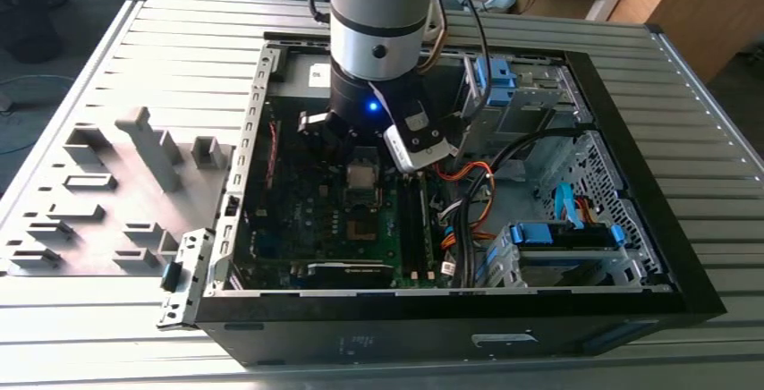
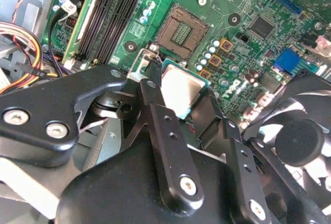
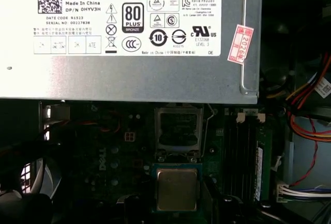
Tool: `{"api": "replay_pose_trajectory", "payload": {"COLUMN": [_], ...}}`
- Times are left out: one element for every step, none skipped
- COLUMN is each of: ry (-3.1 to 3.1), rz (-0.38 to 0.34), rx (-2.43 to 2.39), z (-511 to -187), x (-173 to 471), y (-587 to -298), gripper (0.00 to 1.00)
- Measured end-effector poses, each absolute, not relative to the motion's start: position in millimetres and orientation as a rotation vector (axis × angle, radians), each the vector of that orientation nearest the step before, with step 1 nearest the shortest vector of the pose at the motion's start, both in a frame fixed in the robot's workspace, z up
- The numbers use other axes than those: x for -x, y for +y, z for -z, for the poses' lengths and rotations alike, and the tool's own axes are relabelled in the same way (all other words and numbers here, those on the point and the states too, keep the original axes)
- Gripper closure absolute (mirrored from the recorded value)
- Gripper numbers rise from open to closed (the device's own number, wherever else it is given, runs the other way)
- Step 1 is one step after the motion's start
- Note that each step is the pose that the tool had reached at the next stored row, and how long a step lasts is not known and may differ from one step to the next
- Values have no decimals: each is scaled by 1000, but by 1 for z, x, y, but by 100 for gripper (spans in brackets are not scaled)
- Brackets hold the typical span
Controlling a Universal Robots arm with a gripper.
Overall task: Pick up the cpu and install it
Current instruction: 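Pick up the cpu and move it towards the insertion slot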
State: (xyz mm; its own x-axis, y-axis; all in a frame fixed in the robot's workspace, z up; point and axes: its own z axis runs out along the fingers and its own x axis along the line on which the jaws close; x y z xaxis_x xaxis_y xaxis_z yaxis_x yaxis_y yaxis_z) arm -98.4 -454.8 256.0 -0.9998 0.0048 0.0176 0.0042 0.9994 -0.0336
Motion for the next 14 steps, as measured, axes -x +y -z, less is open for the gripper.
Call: {"api": "replay_pose_trajectory", "payload": {"ry": [-3124, -3125, -3125, -3126, -3127, -3127, -3127, -3127, -3127, -3127, -3127, -3128, -3128, -3130], "rz": [-53, -52, -52, -52, -52, -53, -53, -53, -53, -53, -53, -52, -52, -53], "rx": [7, 7, 7, 7, 7, 6, 5, 5, 5, 5, 5, 5, 5, 5], "z": [-256, -256, -255, -255, -255, -255, -255, -255, -255, -255, -255, -254, -253, -252], "x": [98, 98, 98, 98, 98, 98, 98, 98, 98, 98, 98, 98, 98, 98], "y": [-455, -455, -455, -455, -455, -455, -455, -455, -455, -455, -455, -455, -455, -455], "gripper": [53, 53, 53, 53, 53, 53, 53, 53, 53, 53, 53, 53, 53, 53]}}
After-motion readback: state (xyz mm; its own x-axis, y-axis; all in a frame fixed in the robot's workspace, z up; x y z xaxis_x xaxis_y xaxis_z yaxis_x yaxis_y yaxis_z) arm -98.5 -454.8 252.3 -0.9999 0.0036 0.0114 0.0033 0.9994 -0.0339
